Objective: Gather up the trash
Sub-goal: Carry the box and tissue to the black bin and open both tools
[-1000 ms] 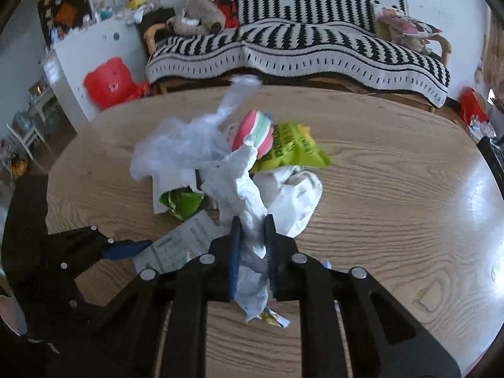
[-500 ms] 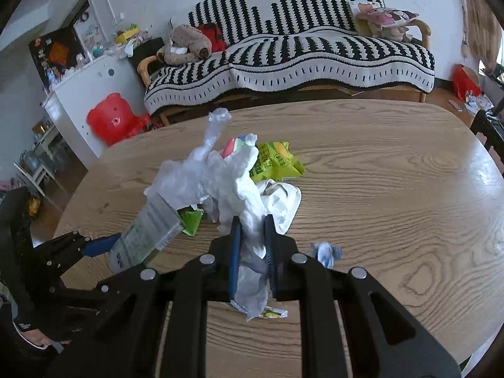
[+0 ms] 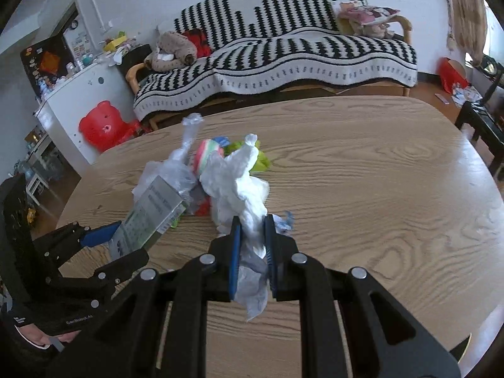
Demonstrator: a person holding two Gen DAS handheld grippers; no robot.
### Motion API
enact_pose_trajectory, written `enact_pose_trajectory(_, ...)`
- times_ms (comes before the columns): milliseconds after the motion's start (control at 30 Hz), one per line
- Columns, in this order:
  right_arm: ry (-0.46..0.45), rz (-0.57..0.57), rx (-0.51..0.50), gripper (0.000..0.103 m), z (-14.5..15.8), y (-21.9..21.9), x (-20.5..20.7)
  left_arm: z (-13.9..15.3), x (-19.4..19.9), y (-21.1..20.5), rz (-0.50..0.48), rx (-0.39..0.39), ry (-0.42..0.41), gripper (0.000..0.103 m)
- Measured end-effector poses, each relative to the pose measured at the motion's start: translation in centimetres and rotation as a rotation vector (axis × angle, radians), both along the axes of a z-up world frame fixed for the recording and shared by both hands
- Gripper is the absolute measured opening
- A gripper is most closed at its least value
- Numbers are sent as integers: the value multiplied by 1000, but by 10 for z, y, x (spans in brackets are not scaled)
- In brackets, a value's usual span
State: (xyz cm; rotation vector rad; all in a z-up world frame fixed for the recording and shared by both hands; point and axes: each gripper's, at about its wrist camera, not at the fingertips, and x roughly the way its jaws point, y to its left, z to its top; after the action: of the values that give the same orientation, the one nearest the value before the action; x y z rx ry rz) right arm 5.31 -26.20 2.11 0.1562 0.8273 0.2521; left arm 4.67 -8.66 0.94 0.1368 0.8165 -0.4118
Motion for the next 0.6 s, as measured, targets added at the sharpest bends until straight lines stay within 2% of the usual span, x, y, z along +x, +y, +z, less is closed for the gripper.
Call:
enact_pose_trajectory(300,2,-151,12,15,5,-92,-41,0,-14,-88,-141,-25,-4,57)
enact_pose_trajectory(600,41,-392,30,15,-7,-219,-104,-18,-49,-201,-346,-67,38,57)
